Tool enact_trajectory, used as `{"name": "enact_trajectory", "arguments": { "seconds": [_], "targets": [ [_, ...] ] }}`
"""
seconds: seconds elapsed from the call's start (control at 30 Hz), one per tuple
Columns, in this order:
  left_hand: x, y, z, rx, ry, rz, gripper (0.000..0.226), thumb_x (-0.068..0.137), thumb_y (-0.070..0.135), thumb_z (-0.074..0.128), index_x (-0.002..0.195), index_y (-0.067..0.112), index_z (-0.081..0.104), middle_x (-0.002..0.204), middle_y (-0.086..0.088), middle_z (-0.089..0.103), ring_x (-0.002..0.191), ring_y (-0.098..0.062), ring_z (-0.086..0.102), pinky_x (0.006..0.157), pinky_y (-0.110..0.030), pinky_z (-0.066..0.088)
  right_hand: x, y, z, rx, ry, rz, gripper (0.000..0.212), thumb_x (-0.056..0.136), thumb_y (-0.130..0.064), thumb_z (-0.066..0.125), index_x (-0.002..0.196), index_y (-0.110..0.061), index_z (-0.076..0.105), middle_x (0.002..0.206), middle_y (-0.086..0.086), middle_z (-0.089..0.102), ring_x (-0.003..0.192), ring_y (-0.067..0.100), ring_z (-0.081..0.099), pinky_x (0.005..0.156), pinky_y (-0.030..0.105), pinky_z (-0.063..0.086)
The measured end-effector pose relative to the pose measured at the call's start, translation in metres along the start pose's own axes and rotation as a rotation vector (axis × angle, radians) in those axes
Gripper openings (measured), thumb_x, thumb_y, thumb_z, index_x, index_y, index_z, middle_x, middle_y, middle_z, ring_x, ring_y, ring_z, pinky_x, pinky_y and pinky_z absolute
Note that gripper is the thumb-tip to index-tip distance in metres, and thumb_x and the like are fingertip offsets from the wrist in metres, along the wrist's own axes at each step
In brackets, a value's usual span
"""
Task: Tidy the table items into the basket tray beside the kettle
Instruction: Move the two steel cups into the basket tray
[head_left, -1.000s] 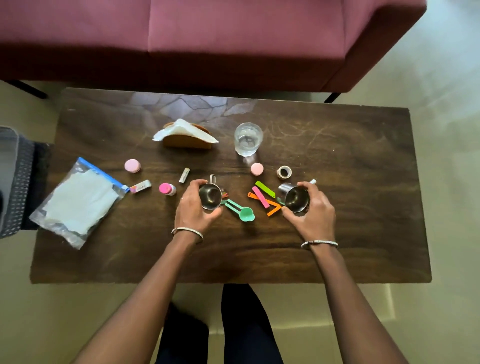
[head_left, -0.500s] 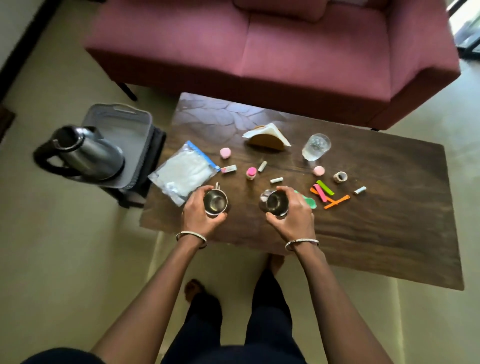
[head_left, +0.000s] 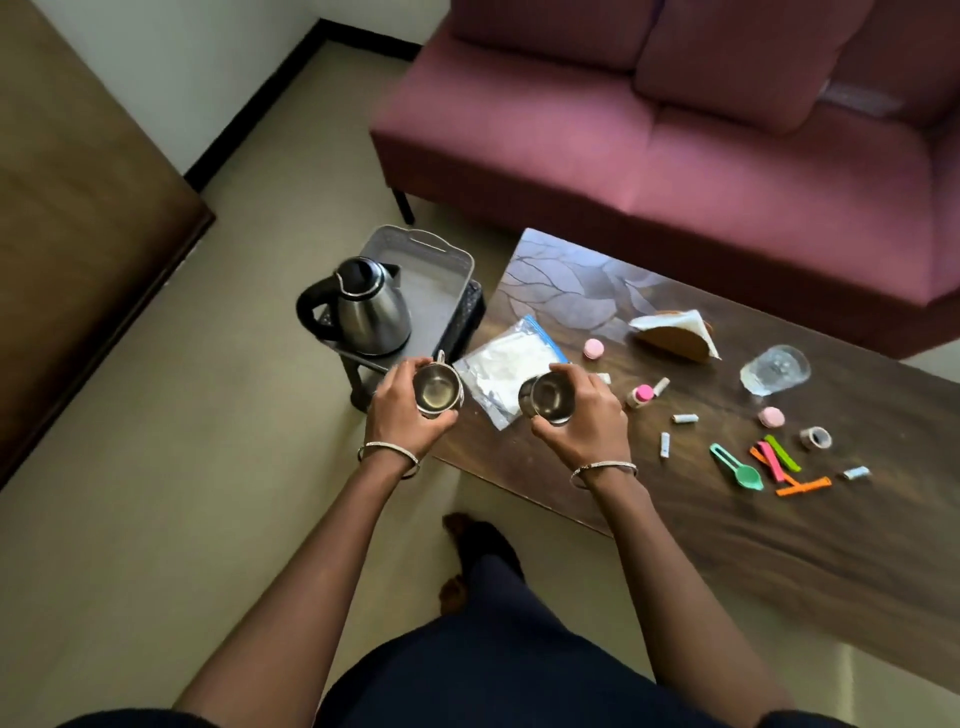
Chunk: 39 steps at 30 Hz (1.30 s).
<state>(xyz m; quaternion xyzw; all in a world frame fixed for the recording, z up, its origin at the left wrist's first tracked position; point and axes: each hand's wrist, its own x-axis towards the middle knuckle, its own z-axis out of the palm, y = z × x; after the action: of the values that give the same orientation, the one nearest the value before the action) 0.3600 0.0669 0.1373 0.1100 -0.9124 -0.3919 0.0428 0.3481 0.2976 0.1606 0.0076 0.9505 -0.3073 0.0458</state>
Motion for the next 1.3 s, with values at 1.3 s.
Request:
{"name": "enact_trajectory", "arguments": {
  "seconds": [1.3],
  "targets": [
    [0.466,-0.226,0.038,0.535,-0.443,0.056,0.079,0.055,0.054,0.087,0.117,0.018,0.053,0.119,-0.006,0.061,0.108,-0.029,0.058,0.087,-0.038,0.049,0.412,-0.106,0.313,-0.079,-0.275,0.094,0.068,0.067,-0.015,0.079,0.131,-0.020,0.056,0.127,0.006,0.063,0.114,0.029,0.061,0.098,0.036,0.048]
  ]
}}
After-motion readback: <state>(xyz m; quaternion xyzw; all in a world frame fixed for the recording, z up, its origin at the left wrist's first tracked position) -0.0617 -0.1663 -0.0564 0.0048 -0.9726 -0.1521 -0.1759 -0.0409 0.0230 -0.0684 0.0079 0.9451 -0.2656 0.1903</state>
